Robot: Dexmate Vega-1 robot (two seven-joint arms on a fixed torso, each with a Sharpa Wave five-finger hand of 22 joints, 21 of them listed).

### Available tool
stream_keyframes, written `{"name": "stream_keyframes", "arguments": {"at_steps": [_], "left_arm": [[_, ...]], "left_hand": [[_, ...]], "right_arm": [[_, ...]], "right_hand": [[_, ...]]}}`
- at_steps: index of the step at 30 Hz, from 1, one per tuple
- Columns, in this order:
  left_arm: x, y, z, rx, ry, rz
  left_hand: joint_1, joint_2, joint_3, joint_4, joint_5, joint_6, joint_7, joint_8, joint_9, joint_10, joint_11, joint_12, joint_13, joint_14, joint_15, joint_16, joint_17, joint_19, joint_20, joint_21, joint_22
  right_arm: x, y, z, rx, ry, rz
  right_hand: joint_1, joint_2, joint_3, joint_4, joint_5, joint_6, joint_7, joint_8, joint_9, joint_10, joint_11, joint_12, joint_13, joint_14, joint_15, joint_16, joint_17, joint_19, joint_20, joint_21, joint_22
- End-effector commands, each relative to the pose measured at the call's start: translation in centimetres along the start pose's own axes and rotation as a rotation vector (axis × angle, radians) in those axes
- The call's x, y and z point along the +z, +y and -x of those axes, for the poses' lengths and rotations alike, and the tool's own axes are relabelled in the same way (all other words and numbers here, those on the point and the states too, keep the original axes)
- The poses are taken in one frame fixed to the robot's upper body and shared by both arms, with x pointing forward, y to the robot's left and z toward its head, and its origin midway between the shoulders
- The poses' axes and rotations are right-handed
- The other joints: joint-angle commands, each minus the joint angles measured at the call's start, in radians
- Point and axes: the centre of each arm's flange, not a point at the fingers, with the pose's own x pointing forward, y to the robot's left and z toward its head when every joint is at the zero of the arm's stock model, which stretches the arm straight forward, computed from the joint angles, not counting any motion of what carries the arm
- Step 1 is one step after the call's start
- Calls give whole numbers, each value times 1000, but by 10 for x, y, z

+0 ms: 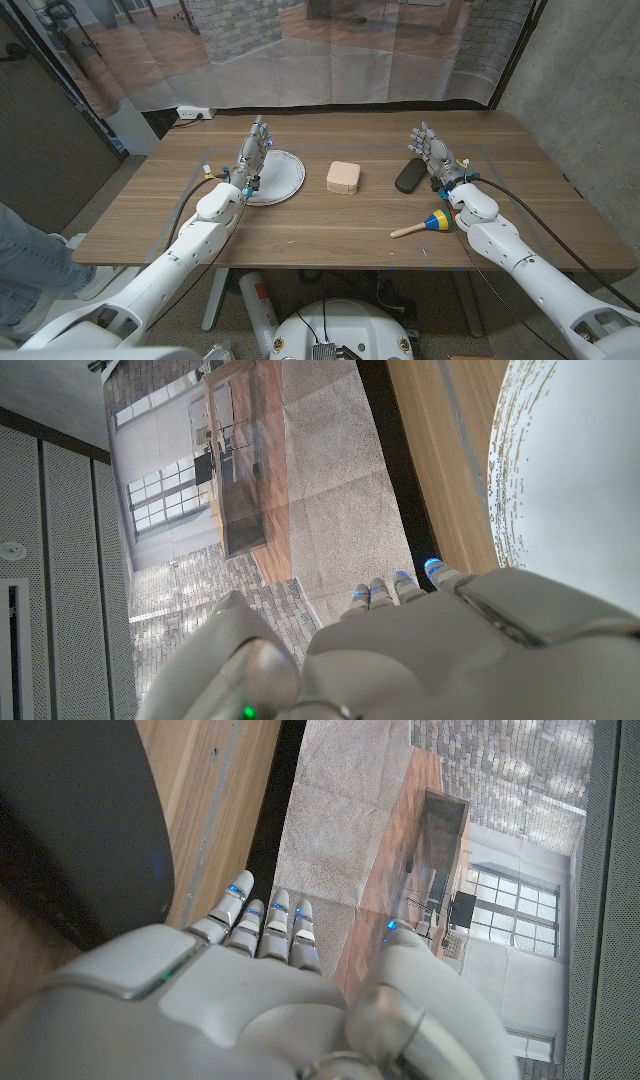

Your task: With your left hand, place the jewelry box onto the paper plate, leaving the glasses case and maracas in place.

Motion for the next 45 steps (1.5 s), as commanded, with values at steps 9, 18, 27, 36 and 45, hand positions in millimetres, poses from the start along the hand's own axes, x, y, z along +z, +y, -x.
{"name": "stream_keyframes", "arguments": {"at_steps": [9, 18, 27, 36, 45], "left_arm": [[17, -12, 4, -25, -9, -72], [25, -20, 7, -28, -48, -97], [32, -33, 6, -35, -80, -154], [36, -41, 2, -55, -102, -210], [42, -52, -4, -90, -127, -262]], "left_hand": [[39, 31, 17, -16, 13, -6, -6, 17, 4, 5, -11, 16, 2, -55, 2, 15, 2, -75, -20, 12, 2], [62, 53, 28, -26, 17, 12, -7, 21, 4, 18, -9, 17, 2, -41, 0, 15, 1, -70, -17, 11, 2], [80, 66, 36, -35, 18, 23, -12, 22, 4, 27, -15, 18, 2, -31, -2, 15, 0, -68, -16, 10, 2], [100, 75, 42, -45, 18, 36, -20, 24, 3, 36, -19, 18, 2, -19, -6, 15, 0, -66, -16, 9, 1], [115, 80, 47, -54, 19, 48, -23, 25, 3, 47, -28, 19, 2, -11, -11, 15, -1, -62, -17, 9, 1]], "right_arm": [[8, -1, 3, 22, -19, 22], [19, -4, 3, 26, -41, 32], [16, -5, 5, 32, -34, 34], [15, -6, 9, 22, -40, 30], [16, -5, 11, 13, -49, 32]], "right_hand": [[5, -1, 4, -4, 6, 9, -7, 3, -6, 15, 1, -5, -7, 13, -1, 3, 2, 10, -19, -9, 6], [6, -1, 4, -7, 7, 12, -5, 3, -13, 20, 1, -7, -13, 17, -1, 3, 1, 15, -19, -14, 6], [6, 0, 3, -9, 7, 14, -5, 4, -20, 25, 1, -9, -19, 21, 0, 2, 0, 19, -19, -19, 6], [6, 0, 3, -10, 7, 16, -5, 4, -25, 27, 0, -11, -24, 22, -2, 1, 0, 21, -18, -24, 6], [6, 1, 2, -12, 7, 17, -6, 4, -30, 29, -3, -13, -27, 23, -3, 0, 0, 23, -18, -28, 6]]}}
